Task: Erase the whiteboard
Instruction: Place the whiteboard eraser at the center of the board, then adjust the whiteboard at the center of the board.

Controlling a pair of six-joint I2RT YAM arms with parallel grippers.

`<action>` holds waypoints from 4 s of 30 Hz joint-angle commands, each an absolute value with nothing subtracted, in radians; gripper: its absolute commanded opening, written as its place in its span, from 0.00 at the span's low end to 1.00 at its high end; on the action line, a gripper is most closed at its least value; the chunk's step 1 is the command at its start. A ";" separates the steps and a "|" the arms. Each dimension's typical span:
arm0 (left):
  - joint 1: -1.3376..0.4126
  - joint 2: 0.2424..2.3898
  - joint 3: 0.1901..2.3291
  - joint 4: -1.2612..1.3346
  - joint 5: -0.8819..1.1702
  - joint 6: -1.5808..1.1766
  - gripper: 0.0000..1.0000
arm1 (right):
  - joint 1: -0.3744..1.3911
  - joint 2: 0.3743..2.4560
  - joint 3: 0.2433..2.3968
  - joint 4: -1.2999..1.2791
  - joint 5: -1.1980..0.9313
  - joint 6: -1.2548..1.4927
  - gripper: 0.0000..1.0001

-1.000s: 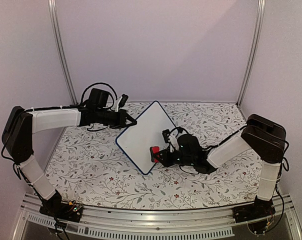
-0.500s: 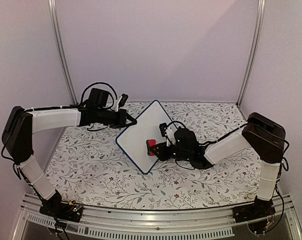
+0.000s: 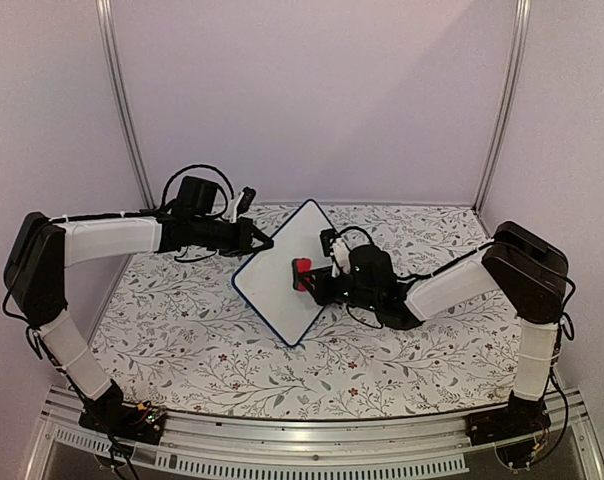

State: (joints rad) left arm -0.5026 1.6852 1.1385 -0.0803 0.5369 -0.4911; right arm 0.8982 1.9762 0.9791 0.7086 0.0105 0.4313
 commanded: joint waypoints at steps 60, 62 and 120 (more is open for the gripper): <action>-0.505 1.664 1.137 -0.092 0.579 -0.515 0.00 | 0.546 1.864 0.910 -0.083 0.178 0.667 0.69; -0.505 1.666 1.137 -0.091 0.580 -0.515 0.00 | 0.546 1.844 0.917 -0.088 0.191 0.651 0.74; -0.505 1.678 1.137 -0.087 0.585 -0.520 0.00 | 0.569 1.761 1.152 -0.216 0.404 0.300 0.80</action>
State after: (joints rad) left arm -0.5037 1.6852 1.1381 -0.0994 0.5606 -0.5140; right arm 0.5625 1.7294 1.1519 -0.3252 0.6201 0.4179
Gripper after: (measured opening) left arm 0.024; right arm 0.807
